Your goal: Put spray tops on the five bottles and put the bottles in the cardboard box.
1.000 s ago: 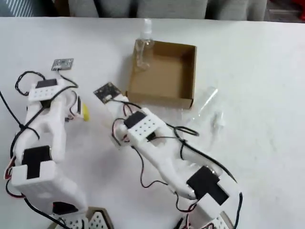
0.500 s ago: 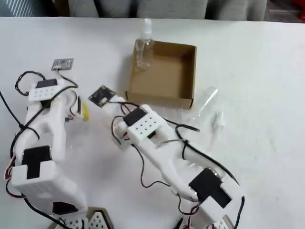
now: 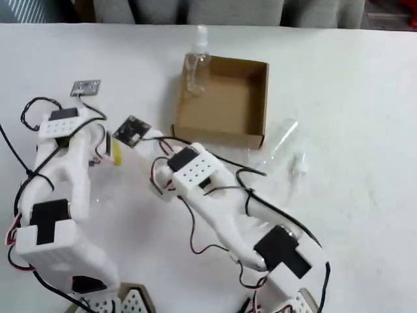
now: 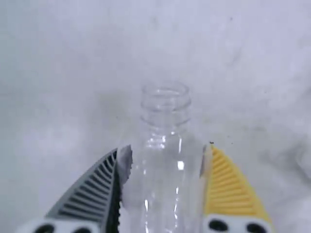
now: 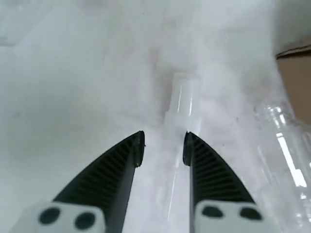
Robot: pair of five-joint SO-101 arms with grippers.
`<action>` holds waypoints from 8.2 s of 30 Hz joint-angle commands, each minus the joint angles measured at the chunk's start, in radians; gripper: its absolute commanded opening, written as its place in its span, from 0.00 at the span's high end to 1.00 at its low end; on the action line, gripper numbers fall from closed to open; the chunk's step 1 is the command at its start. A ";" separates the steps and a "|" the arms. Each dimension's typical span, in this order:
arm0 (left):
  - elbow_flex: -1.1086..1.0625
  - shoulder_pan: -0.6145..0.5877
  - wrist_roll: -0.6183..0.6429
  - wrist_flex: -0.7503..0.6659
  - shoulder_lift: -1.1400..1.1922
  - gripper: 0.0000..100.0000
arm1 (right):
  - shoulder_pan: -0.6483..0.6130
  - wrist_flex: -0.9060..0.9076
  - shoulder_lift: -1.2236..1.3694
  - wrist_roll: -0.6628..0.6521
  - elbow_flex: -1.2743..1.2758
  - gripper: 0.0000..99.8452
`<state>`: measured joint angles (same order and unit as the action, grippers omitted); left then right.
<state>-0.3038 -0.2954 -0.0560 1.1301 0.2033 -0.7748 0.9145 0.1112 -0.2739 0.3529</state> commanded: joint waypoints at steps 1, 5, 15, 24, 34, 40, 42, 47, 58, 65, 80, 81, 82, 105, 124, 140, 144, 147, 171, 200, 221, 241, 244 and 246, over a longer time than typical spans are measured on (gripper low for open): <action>0.017 0.010 0.011 -0.018 -0.005 0.98 | 0.012 -0.018 0.012 -0.023 -0.052 0.89; 0.015 0.010 0.011 -0.018 -0.005 0.98 | 0.012 -0.031 0.058 -0.028 -0.061 0.89; 0.015 0.012 0.011 -0.018 -0.005 0.98 | 0.012 -0.045 0.154 -0.029 -0.103 0.89; 0.015 0.013 0.011 -0.018 -0.005 0.98 | 0.010 -0.068 0.166 -0.028 -0.130 0.89; 0.014 0.013 0.011 -0.018 -0.004 0.98 | 0.010 -0.053 0.216 -0.029 -0.170 0.79; 0.014 0.013 0.011 -0.018 -0.004 0.98 | 0.012 0.007 0.274 -0.029 -0.264 0.79; 0.014 0.013 0.011 -0.018 -0.004 0.98 | 0.012 0.025 0.297 -0.029 -0.301 0.79; 0.014 0.013 0.011 -0.018 -0.004 0.98 | 0.012 0.107 0.367 -0.029 -0.397 0.89; 0.014 0.047 0.009 -0.026 -0.004 0.98 | 0.105 0.323 0.291 -0.020 -0.539 0.98; 0.003 0.110 0.008 -0.028 -0.015 0.98 | 0.197 0.456 0.085 0.137 -0.529 0.98; -0.436 0.194 0.008 -0.345 -0.495 0.98 | 0.239 0.232 -0.401 0.276 -0.161 0.98; -0.470 0.196 0.009 -0.368 -0.538 0.98 | 0.239 0.193 -0.441 0.276 -0.123 0.98; -0.500 0.196 0.009 -0.385 -0.581 0.98 | 0.240 0.150 -0.481 0.276 -0.084 0.98; -1.092 0.286 0.020 -0.891 -1.337 0.98 | 0.200 -0.433 -1.049 0.278 0.068 0.98; -1.381 0.519 0.020 -0.838 -2.049 0.98 | 0.193 -0.716 -1.118 0.603 0.123 0.98; -1.384 0.578 0.020 -0.694 -2.028 0.98 | 0.051 -0.881 -1.239 0.417 0.431 0.98; -1.384 0.578 0.020 -0.694 -2.028 0.98 | 0.056 -0.881 -1.262 0.411 0.485 0.98; -1.384 0.578 0.020 -0.694 -2.028 0.98 | 0.056 -0.881 -1.265 0.411 0.508 0.98; -1.384 0.576 0.020 -0.694 -2.028 0.98 | 0.054 -1.052 -1.254 0.417 0.743 0.98; -1.384 0.576 0.020 -0.692 -2.028 0.98 | 0.028 -1.216 -1.090 0.485 0.850 0.98; -1.384 0.576 0.020 -0.692 -2.028 0.98 | 0.027 -1.210 -1.173 0.496 0.956 0.98; -1.384 0.565 0.020 -0.692 -2.028 0.98 | -0.035 -0.892 -1.202 0.503 0.829 0.76; -1.384 0.565 0.020 -0.692 -2.028 0.98 | -0.042 -0.825 -1.293 0.505 0.813 0.75; -1.389 0.565 0.020 -0.694 -2.028 0.98 | -0.047 -0.756 -1.374 0.505 0.798 0.75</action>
<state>-1.6955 0.2754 -0.0483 0.4365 -1.8067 -0.8086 0.0875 -1.1607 0.2232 1.2183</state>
